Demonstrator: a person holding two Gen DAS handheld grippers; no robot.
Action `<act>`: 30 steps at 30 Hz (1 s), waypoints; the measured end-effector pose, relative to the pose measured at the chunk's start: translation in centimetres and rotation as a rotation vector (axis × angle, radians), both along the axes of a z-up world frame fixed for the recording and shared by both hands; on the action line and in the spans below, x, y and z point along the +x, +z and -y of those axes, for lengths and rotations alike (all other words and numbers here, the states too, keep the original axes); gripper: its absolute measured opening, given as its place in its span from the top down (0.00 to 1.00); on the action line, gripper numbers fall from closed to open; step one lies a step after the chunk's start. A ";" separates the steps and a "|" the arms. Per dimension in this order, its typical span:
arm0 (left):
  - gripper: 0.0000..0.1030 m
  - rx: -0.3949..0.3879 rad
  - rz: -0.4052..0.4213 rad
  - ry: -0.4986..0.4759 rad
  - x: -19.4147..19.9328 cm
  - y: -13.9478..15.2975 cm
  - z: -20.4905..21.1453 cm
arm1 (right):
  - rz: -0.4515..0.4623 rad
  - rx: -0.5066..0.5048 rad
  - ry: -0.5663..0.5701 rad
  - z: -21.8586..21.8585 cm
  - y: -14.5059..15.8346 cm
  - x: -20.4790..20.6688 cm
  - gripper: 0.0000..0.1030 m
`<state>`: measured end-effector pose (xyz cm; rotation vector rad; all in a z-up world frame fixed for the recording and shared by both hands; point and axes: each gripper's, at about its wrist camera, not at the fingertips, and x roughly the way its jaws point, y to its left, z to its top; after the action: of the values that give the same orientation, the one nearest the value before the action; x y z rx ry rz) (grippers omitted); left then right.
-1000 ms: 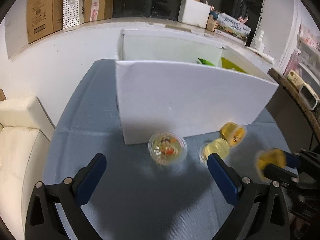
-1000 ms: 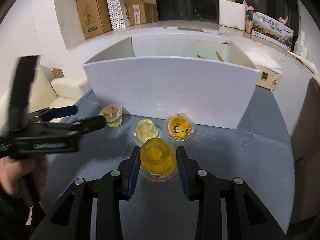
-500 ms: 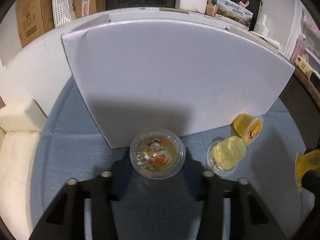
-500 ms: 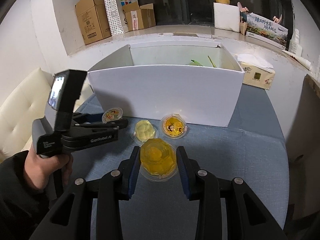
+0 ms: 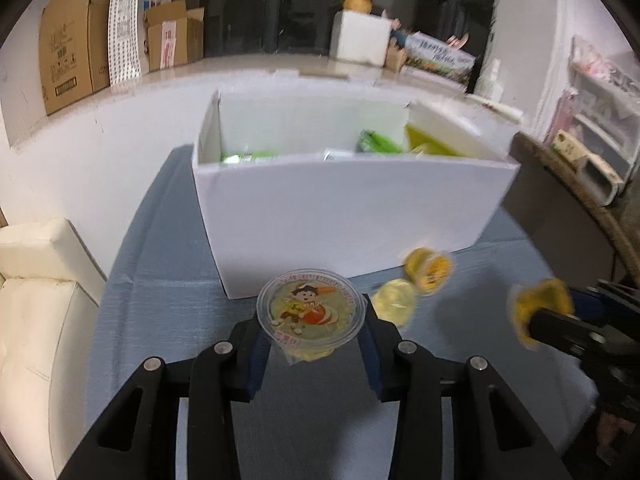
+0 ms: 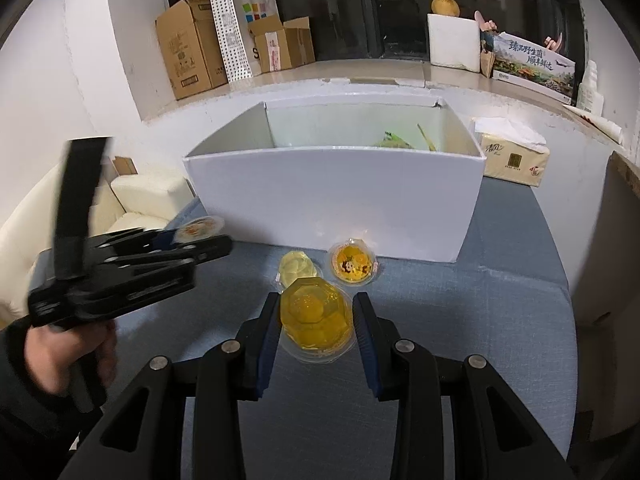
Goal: Organize snacks
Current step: 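Lower both jelly cups into the white box and open both grippers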
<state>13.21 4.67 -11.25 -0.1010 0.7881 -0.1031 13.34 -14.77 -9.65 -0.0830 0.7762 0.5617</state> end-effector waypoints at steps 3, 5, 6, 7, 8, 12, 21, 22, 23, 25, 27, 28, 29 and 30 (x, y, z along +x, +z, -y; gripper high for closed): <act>0.57 -0.005 0.050 -0.022 -1.1 2.9 -0.1 | 0.019 0.018 -0.002 0.3 1.1 0.1 0.62; 0.57 -0.012 0.084 -0.030 -1.1 4.7 -0.2 | 0.043 0.030 0.000 0.3 2.2 0.3 0.62; 0.57 -0.016 0.098 -0.034 -0.9 5.6 -0.2 | 0.056 0.035 0.001 0.4 2.8 0.5 0.62; 0.57 -0.023 0.109 -0.039 -0.6 6.4 -0.3 | 0.069 0.039 0.001 0.4 3.4 0.8 0.62; 0.57 -0.021 0.122 -0.041 -0.2 7.1 -0.4 | 0.085 0.046 0.001 0.4 4.2 1.3 0.62; 0.57 -0.011 0.159 -0.039 2.4 8.9 -0.8 | 0.122 0.078 -0.005 0.3 6.6 3.5 0.62; 0.61 0.016 0.116 -0.041 10.9 8.0 -1.1 | 0.120 0.076 -0.018 -1.9 8.3 13.0 0.62; 0.61 0.016 0.105 -0.043 11.5 7.6 -1.1 | 0.110 0.067 -0.021 -2.2 8.0 13.8 0.62; 0.61 0.018 0.100 -0.042 12.0 7.3 -1.1 | 0.093 0.052 -0.031 -2.4 7.4 14.9 0.62; 0.61 0.013 0.092 -0.045 12.6 6.8 -1.2 | 0.079 0.041 -0.032 -2.7 6.7 15.8 0.62; 0.61 0.013 0.089 -0.045 12.8 6.5 -1.3 | 0.065 0.030 -0.039 -2.7 6.0 16.5 0.62; 0.61 0.012 0.085 -0.044 12.9 6.3 -1.4 | 0.061 0.032 -0.045 -2.6 5.7 16.8 0.62; 0.61 0.011 0.081 -0.042 13.1 6.1 -1.5 | 0.064 0.033 -0.051 -2.5 5.5 16.9 0.62; 0.60 0.012 0.073 -0.040 13.3 5.9 -1.5 | 0.069 0.032 -0.059 -2.4 5.3 17.1 0.61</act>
<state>26.48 6.22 -5.33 -0.0697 0.7176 -0.1392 30.43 -12.38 -4.33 -0.0495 0.6998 0.5131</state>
